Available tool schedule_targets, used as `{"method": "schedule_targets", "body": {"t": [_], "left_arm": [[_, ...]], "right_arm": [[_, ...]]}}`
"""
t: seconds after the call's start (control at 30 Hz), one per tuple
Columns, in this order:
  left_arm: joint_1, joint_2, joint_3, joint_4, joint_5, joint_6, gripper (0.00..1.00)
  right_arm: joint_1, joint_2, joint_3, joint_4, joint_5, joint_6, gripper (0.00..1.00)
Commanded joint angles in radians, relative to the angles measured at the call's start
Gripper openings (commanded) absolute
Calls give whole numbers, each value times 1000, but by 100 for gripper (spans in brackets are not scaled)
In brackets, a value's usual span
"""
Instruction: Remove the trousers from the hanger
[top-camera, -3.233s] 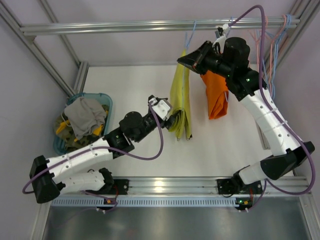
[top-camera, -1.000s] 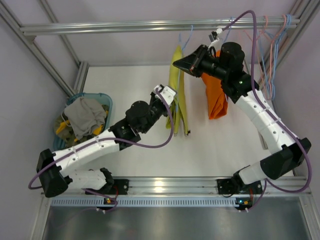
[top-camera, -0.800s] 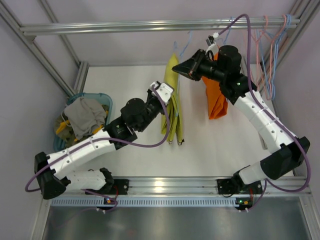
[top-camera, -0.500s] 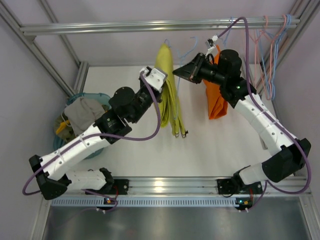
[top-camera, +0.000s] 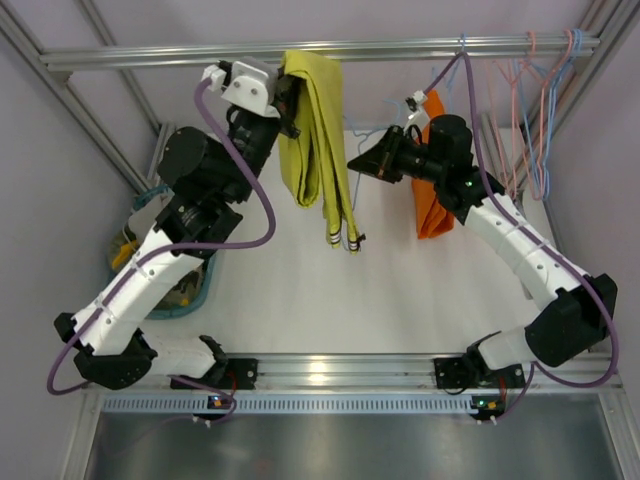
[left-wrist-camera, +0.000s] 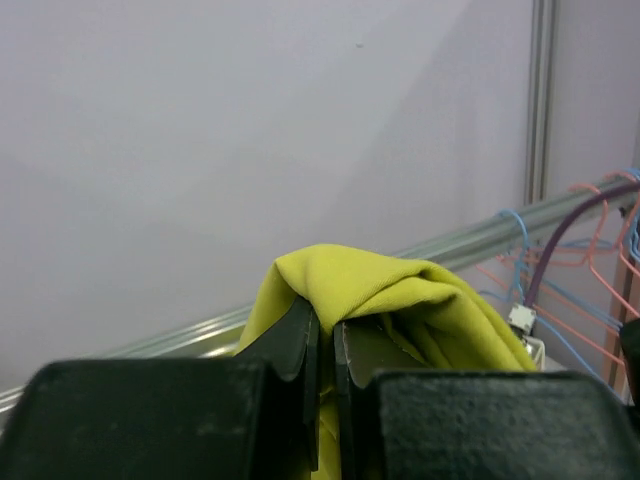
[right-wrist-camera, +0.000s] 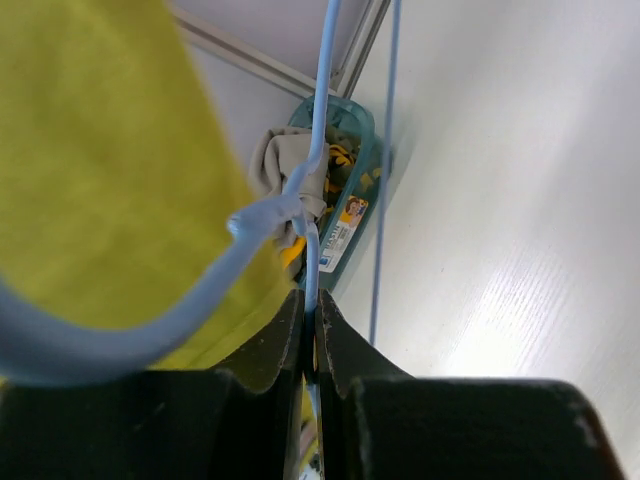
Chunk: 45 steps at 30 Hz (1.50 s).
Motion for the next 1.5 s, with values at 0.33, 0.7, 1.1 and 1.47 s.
{"method": "schedule_targets", "body": {"t": [0.33,0.7,1.1,1.47], "left_arm": [[370,-178,27,174,33,-185,0],[830,-568,-269,13,-39,-156,0],[1089,-950,-568,-104,-76,127,0],[1077,-1059,-798,-122,-151,282,0]], "right_arm": [[5,-48,10,46,-27,-66,0],[17,-64,49,25,-29,-110,0],[24,-52,110,3,-19,-124,0],[43,-26,121,-6,-18,-137,0]]}}
